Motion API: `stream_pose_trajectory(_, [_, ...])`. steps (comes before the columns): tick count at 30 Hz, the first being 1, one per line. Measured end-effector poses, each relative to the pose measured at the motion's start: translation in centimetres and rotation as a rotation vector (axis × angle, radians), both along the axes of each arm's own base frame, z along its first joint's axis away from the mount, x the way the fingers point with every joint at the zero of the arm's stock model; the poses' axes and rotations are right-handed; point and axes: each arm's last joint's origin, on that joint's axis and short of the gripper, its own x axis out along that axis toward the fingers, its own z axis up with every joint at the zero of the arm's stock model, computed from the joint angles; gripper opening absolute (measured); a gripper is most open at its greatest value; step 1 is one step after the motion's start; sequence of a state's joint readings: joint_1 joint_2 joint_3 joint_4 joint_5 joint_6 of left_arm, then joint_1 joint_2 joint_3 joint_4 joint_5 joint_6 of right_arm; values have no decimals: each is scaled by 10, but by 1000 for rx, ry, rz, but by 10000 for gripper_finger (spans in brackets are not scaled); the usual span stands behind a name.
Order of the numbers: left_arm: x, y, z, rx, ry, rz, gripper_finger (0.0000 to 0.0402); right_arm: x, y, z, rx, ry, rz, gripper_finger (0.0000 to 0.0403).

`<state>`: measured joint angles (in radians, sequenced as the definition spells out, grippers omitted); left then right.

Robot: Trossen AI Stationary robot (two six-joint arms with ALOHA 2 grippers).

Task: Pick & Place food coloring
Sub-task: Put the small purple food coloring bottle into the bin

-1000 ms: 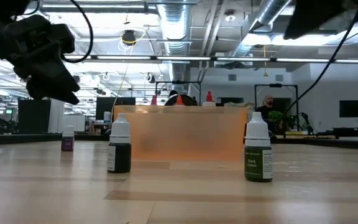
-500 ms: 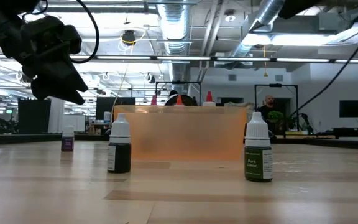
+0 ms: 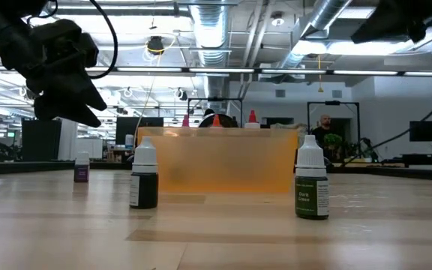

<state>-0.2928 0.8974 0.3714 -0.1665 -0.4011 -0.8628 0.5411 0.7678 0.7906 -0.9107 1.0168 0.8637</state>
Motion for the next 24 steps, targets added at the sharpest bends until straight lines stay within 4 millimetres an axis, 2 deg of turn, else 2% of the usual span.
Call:
stream_pose_trajectory(5, [0, 0, 0, -34, -7, 25, 229, -12, -7, -18, 30, -62, 19, 2])
stream_pose_trajectory(11, [0, 0, 0, -66, -14, 50, 229, -22, -13, -33, 57, -126, 66, 2])
stream_pose_trajectory(20, [1, 4, 0, -93, -16, 77, 229, -30, -14, -47, 112, -330, 312, 1])
stream_pose_trajectory(24, [2, 8, 0, -116, -7, 73, 229, -32, -14, -63, 140, -388, 362, 1])
